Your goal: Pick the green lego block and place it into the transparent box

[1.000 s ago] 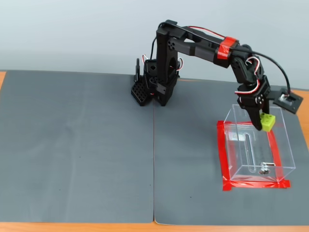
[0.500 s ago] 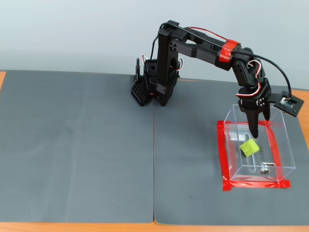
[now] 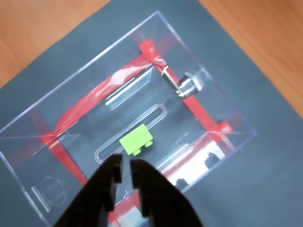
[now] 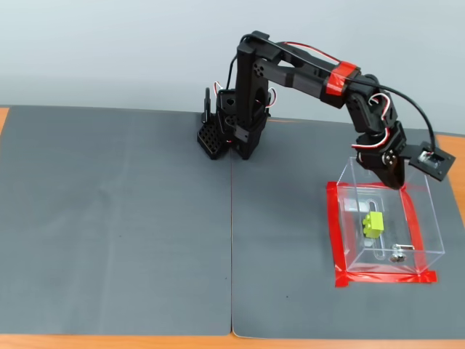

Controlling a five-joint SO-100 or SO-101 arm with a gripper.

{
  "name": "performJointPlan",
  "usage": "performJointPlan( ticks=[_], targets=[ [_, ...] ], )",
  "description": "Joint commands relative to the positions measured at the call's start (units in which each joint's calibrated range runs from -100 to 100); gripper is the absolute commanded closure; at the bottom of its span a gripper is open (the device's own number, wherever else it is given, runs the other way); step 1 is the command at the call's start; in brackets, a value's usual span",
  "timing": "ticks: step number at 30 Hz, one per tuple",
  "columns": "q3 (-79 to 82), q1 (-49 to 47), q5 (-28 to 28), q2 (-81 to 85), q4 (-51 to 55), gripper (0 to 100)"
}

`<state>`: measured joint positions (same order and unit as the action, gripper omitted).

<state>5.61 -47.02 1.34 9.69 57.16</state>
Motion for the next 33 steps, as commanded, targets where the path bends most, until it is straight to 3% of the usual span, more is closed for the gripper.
performJointPlan(
  ticks=[1,13,26,33],
  targets=[
    [-1.77,3.41,-0.33,6.55,0.31,98],
    [0.4,18.93,-0.33,19.86,9.08,98],
    [26.54,41.91,-0.33,45.21,8.38,98],
    [37.94,46.83,-0.33,56.83,8.21,98]
  ],
)
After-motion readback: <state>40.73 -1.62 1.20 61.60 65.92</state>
